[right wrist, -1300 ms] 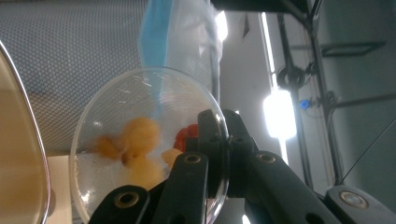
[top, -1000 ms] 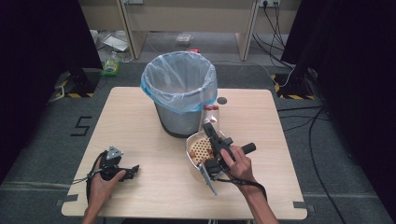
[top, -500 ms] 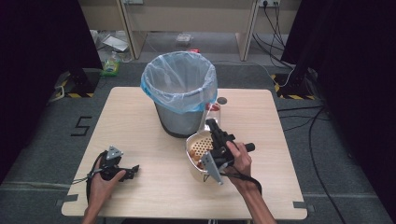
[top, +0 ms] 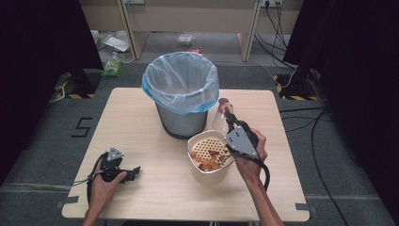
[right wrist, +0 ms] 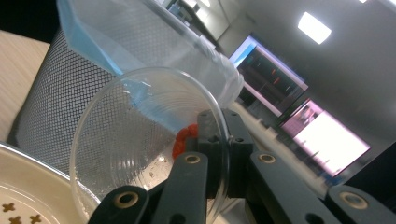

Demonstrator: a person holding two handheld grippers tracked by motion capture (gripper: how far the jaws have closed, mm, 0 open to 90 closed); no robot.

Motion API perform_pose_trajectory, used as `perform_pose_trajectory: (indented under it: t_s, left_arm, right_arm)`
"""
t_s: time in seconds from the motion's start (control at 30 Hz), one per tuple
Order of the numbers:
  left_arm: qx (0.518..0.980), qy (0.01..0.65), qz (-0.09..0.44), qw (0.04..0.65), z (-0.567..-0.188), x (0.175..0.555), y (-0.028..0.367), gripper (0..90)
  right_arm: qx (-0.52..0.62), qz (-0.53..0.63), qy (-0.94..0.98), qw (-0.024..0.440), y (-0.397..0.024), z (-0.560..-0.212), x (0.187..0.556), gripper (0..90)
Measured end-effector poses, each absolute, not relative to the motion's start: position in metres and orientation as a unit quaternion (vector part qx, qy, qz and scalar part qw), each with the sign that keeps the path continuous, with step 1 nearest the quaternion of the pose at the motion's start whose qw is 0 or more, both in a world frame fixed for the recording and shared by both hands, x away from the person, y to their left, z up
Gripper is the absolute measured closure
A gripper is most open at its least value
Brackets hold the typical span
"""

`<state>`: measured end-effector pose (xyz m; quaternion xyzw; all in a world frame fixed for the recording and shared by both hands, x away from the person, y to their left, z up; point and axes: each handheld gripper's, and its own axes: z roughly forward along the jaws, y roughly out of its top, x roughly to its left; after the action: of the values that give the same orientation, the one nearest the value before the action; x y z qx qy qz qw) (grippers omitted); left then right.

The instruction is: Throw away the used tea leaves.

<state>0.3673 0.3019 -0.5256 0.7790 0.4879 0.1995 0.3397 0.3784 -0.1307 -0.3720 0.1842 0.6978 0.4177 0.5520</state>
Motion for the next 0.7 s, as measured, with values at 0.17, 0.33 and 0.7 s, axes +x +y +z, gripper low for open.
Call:
perform_pose_trajectory:
  t_s: [0.17, 0.33, 0.7]
  left_arm:
    - [0.778, 0.489, 0.2, 0.34, -0.526, 0.367, 0.302, 0.0]
    - [0.779, 0.488, 0.2, 0.339, -0.526, 0.367, 0.302, 0.0]
    - [0.779, 0.488, 0.2, 0.34, -0.526, 0.367, 0.302, 0.0]
  right_arm:
    - [0.236, 0.444, 0.699, 0.508, -0.147, -0.364, 0.395, 88.3]
    - [0.262, 0.441, 0.704, 0.491, -0.157, -0.351, 0.41, 88.3]
    - [0.314, 0.455, 0.717, 0.425, -0.174, -0.319, 0.446, 88.1]
